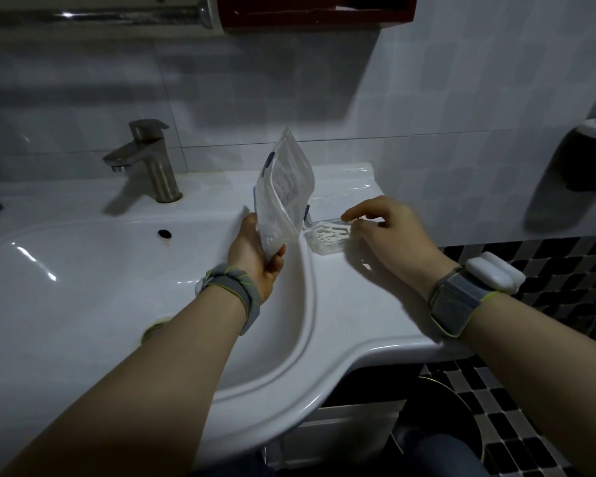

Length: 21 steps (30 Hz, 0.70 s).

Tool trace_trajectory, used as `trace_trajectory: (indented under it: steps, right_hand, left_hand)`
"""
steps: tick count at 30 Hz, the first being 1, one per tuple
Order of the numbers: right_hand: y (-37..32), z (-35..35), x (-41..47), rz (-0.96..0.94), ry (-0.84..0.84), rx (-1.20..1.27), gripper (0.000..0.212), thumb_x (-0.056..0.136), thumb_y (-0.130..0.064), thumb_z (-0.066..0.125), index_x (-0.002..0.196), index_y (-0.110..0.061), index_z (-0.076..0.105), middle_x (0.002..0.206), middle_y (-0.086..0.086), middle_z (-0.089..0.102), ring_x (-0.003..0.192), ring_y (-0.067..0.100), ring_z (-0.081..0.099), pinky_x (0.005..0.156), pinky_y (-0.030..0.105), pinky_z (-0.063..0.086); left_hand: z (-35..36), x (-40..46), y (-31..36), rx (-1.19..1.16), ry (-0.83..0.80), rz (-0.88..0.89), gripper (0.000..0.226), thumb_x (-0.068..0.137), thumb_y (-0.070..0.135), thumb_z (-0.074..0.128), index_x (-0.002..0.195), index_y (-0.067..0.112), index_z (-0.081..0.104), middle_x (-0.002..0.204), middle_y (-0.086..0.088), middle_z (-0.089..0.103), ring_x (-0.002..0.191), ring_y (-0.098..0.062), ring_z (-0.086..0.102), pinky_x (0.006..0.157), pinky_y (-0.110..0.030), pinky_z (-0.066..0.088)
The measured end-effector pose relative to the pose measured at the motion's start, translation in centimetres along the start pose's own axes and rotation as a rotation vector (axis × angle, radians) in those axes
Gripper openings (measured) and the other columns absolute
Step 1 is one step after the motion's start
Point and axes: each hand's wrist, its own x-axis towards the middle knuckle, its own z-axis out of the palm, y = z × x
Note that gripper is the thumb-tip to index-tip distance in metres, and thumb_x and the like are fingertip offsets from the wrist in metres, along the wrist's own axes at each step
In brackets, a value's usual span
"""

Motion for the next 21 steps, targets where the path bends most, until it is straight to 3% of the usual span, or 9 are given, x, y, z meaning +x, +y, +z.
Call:
trace_trajectory:
  steps: [3, 9, 13, 16, 19, 21]
  right_hand:
    - [0.28, -0.11, 0.06, 0.046, 0.016, 0.015, 0.024, 0.083, -0.012, 0.057, 0.083, -0.03, 0.073, 0.096, -0.003, 0.066, 0.09, 0.02, 0.063, 0.086, 0.037, 0.053]
    - [0.21, -0.01, 0.32, 0.05, 0.057, 0.016, 0.027, 0.087, -0.005, 0.052, 0.088, -0.024, 0.072, 0.09, -0.006, 0.071, 0.085, 0.009, 0.062, 0.079, 0.017, 0.046]
    - [0.22, -0.09, 0.26, 0.046, 0.069, 0.028, 0.026, 0.088, -0.006, 0.053, 0.091, -0.024, 0.071, 0.09, -0.005, 0.072, 0.082, 0.009, 0.064, 0.075, 0.014, 0.046]
    - [0.17, -0.27, 0.19, 0.088, 0.157, 0.099, 0.025, 0.089, -0.004, 0.05, 0.093, -0.02, 0.069, 0.089, 0.0, 0.07, 0.087, 0.016, 0.065, 0.082, 0.025, 0.052]
    - [0.5, -0.5, 0.39, 0.177, 0.232, 0.179, 0.029, 0.082, -0.003, 0.041, 0.083, -0.021, 0.064, 0.082, 0.0, 0.066, 0.086, 0.024, 0.064, 0.087, 0.046, 0.054]
    - [0.62, -0.5, 0.51, 0.218, 0.224, 0.18, 0.028, 0.081, -0.003, 0.041, 0.079, -0.024, 0.061, 0.082, 0.0, 0.065, 0.087, 0.028, 0.064, 0.087, 0.051, 0.053]
  left_hand:
    - [0.0, 0.05, -0.03, -0.007, 0.0, -0.003, 0.03, 0.097, 0.045, 0.048, 0.103, 0.018, 0.061, 0.067, 0.0, 0.057, 0.037, -0.006, 0.051, 0.033, -0.011, 0.034]
    - [0.08, 0.05, -0.06, -0.001, 0.004, -0.004, 0.03, 0.097, 0.045, 0.048, 0.095, 0.018, 0.062, 0.063, 0.0, 0.057, 0.036, -0.006, 0.051, 0.033, -0.012, 0.035]
    - [0.02, 0.17, -0.11, 0.013, 0.004, 0.001, 0.029, 0.097, 0.044, 0.047, 0.098, 0.019, 0.06, 0.066, 0.0, 0.058, 0.037, -0.006, 0.052, 0.033, -0.012, 0.036]
    - [0.01, 0.11, -0.09, 0.017, 0.01, 0.0, 0.028, 0.097, 0.044, 0.047, 0.099, 0.019, 0.061, 0.069, 0.001, 0.059, 0.038, -0.005, 0.053, 0.034, -0.012, 0.036]
    - [-0.03, 0.07, -0.04, 0.017, 0.012, -0.001, 0.028, 0.097, 0.045, 0.048, 0.098, 0.02, 0.062, 0.069, 0.002, 0.059, 0.04, -0.005, 0.053, 0.035, -0.011, 0.036]
    - [-0.03, 0.09, -0.06, 0.02, 0.007, 0.004, 0.028, 0.096, 0.044, 0.048, 0.1, 0.02, 0.061, 0.069, 0.002, 0.058, 0.04, -0.006, 0.053, 0.035, -0.012, 0.036]
